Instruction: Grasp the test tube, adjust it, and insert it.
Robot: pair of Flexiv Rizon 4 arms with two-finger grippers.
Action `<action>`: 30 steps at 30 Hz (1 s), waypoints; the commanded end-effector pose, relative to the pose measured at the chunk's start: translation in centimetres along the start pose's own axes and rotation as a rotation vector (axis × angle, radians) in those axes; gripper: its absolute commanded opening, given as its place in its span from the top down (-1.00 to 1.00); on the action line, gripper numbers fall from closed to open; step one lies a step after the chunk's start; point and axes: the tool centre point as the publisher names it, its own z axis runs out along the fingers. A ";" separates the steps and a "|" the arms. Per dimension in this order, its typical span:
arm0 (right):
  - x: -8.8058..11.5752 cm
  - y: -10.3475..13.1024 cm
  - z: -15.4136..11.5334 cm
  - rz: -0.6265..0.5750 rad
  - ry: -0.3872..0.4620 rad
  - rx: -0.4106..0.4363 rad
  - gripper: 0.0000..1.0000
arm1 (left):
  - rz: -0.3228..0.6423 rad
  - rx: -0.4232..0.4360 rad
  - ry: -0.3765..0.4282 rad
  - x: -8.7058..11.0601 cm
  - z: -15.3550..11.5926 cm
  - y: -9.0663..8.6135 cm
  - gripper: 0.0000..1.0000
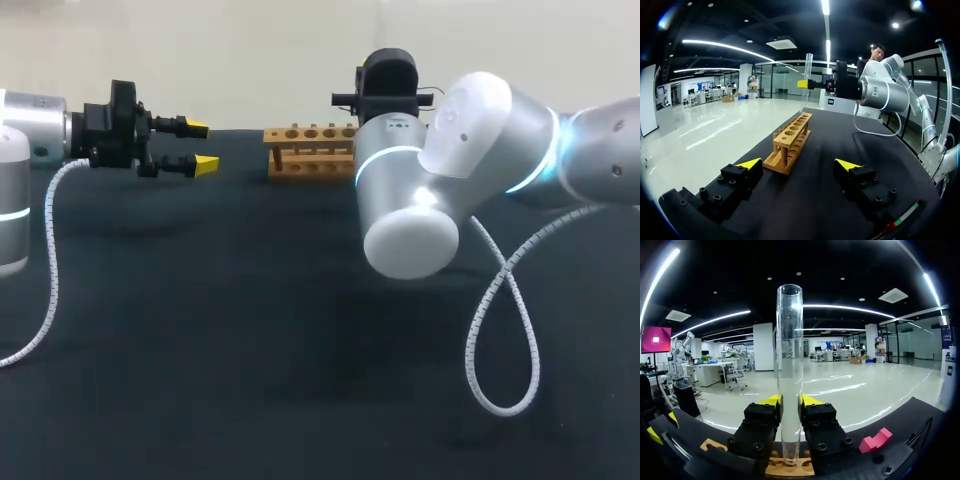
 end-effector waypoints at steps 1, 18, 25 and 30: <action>0.2 0.1 0.2 -0.001 -0.001 -0.003 1.00 | 0.003 -0.004 -0.005 0.2 -0.1 -0.2 -1.00; 1.0 0.2 -0.3 0.002 0.026 0.005 1.00 | 0.003 -0.004 -0.005 0.2 -0.1 -0.2 -1.00; 1.2 0.2 -0.2 0.006 0.031 0.004 1.00 | 0.003 -0.004 -0.005 0.2 -0.1 -0.2 -1.00; 1.5 0.2 -0.1 0.007 0.038 0.003 1.00 | 0.003 -0.004 -0.005 0.2 -0.1 -0.2 -1.00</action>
